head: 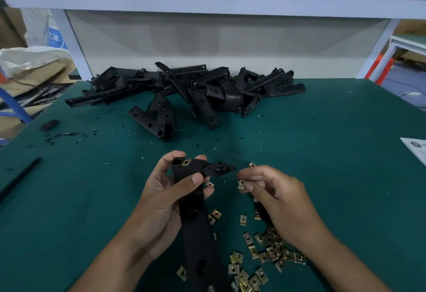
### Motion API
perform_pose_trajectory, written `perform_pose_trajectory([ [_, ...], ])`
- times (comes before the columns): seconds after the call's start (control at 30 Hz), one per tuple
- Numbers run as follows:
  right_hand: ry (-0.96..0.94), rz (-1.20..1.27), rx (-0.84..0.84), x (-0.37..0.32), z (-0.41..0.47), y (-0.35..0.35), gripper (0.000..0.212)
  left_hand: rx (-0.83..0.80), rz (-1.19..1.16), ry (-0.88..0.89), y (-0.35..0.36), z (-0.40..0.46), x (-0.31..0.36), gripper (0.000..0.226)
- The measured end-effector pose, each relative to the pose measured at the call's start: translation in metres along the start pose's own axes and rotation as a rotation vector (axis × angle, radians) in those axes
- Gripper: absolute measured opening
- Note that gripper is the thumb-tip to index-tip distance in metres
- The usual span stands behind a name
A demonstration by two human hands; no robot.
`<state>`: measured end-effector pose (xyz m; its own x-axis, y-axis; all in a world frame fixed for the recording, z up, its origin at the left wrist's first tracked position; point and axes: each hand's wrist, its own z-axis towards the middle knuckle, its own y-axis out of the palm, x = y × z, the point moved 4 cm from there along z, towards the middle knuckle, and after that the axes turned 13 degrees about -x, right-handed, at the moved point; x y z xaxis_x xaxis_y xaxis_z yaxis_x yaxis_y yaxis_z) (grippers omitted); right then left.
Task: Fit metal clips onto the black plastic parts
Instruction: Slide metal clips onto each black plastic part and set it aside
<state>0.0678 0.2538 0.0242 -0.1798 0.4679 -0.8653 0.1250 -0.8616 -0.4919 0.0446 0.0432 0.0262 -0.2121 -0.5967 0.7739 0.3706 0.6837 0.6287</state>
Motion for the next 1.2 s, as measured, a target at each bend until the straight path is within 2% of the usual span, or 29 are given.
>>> perform_pose_trajectory([
  [0.27, -0.018, 0.043, 0.077, -0.006, -0.001, -0.006, 0.023, -0.027, -0.008, -0.02, 0.002, 0.0, -0.004, 0.042],
  [0.4, -0.069, -0.07, 0.126, -0.012, -0.002, -0.008, 0.026, -0.012, 0.019, -0.036, 0.003, -0.001, -0.006, 0.044],
  [0.57, -0.086, 0.014, 0.145, -0.012, -0.002, -0.008, 0.028, -0.038, 0.045, -0.036, 0.005, -0.001, -0.005, 0.047],
  [0.73, -0.05, 0.426, 0.064, -0.017, 0.001, -0.01, 0.023, -0.098, 0.19, -0.02, 0.009, -0.002, -0.003, 0.055],
  [0.87, -0.001, 0.603, -0.06, -0.02, 0.002, -0.007, 0.02, -0.166, 0.305, 0.013, 0.016, -0.005, 0.0, 0.05],
  [1.03, 0.025, 0.608, -0.168, -0.024, -0.002, 0.002, 0.012, -0.227, 0.422, 0.071, 0.027, -0.008, 0.0, 0.043],
  [1.2, 0.04, 0.604, -0.17, -0.025, -0.003, 0.001, 0.009, -0.169, 0.547, 0.056, 0.023, -0.008, -0.004, 0.043],
])
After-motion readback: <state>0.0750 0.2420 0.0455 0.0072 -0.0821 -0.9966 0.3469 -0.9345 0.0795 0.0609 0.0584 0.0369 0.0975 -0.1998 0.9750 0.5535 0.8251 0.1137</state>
